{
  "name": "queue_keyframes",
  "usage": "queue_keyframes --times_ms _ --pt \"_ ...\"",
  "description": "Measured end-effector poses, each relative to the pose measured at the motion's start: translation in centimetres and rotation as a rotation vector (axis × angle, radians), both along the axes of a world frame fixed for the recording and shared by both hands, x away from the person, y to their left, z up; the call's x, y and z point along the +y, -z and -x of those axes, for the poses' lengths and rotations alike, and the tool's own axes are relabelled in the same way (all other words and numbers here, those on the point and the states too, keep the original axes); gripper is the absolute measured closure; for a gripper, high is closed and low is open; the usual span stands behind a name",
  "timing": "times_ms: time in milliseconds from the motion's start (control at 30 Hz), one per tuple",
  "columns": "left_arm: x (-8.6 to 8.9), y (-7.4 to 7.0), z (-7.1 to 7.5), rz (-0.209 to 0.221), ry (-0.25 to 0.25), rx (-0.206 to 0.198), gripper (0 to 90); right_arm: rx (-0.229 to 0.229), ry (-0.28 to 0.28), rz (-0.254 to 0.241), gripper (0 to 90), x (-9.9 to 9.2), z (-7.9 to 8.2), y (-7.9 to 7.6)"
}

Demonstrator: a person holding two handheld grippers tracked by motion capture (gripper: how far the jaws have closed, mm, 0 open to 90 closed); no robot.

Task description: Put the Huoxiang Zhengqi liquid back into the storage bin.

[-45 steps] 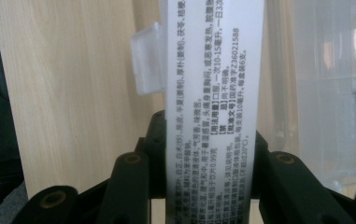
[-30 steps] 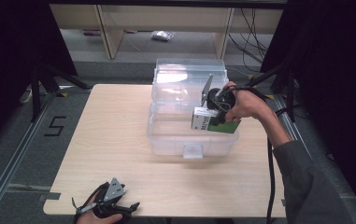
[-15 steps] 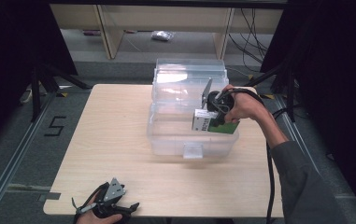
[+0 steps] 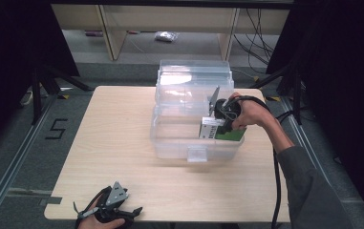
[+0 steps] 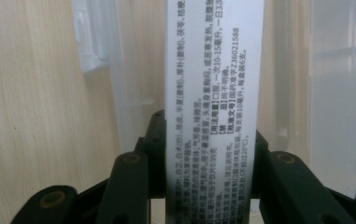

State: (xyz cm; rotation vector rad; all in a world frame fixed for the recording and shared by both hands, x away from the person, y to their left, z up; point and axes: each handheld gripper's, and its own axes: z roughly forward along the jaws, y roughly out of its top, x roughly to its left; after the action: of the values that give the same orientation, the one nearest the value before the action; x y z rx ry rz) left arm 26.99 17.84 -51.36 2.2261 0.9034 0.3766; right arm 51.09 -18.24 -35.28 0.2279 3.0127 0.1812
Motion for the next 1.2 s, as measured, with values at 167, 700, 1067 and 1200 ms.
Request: queue_keyframes --times_ms 167,700,1067,1200 --pt "-0.1 0.1 0.0 0.022 -0.008 0.005 17.1 -0.01 -0.056 -0.002 65.0 -0.1 -0.5 0.7" --pt "-0.1 0.1 0.0 0.007 -0.009 0.003 17.1 0.018 -0.086 0.006 64.7 0.2 -0.6 2.0" --pt "-0.1 0.2 0.0 0.012 -0.008 0.007 17.1 0.044 -0.091 0.024 63.9 -0.1 -0.9 3.8" --pt "-0.1 0.2 0.0 0.007 -0.012 0.002 17.1 0.054 -0.094 0.027 61.4 0.1 -0.8 4.1"
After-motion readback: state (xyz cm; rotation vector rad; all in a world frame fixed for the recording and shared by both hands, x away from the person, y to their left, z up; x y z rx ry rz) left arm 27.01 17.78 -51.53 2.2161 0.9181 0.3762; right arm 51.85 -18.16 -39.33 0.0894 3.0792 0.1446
